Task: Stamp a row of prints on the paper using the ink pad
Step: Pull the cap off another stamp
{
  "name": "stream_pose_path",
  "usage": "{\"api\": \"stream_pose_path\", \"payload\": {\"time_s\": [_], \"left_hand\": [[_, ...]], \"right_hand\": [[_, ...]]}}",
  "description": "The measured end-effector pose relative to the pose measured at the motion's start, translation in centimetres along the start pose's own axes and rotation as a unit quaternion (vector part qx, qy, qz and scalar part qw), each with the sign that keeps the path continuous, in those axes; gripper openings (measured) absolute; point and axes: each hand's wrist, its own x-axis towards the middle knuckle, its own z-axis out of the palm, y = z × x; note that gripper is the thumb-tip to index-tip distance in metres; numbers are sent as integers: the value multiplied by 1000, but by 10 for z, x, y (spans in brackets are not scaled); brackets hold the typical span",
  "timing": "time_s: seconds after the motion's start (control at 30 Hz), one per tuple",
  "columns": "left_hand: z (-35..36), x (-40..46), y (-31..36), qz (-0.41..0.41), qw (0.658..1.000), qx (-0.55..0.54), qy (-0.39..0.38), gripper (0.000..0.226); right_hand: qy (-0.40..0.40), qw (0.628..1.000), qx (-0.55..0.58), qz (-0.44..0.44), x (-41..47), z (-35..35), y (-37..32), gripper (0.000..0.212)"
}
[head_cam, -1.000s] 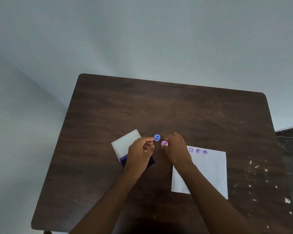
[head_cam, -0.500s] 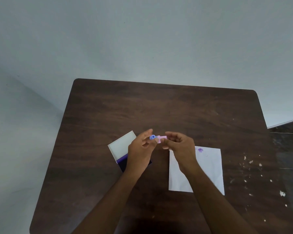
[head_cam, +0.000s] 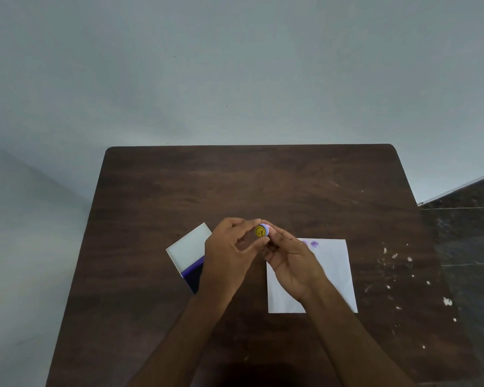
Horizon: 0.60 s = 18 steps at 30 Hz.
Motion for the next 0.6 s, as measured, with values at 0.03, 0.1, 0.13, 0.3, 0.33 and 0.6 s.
{"api": "stream_pose_path", "payload": {"time_s": [0.03, 0.1, 0.13, 0.3, 0.33, 0.6], "left_hand": [[1, -2, 1, 5, 1000, 3, -2, 45], [3, -5, 4, 9, 1000, 9, -2, 44], [4, -6, 4, 10, 1000, 11, -1, 44], [9, -10, 6, 30, 1000, -3, 4, 41], [9, -11, 6, 27, 999, -19, 4, 39], [14, -10, -20, -242, 941, -234, -36, 30]], "right_hand": [[1, 1000, 5, -1, -1, -1, 0, 34], [1, 1000, 8, 0, -3, -4, 1, 35], [1, 1000, 5, -1, -4, -6, 1, 35], [11, 999, 34, -1, -4, -14, 3, 36], [15, 999, 39, -3, -4, -16, 2, 35], [63, 996, 61, 6, -6, -26, -2, 38]]}}
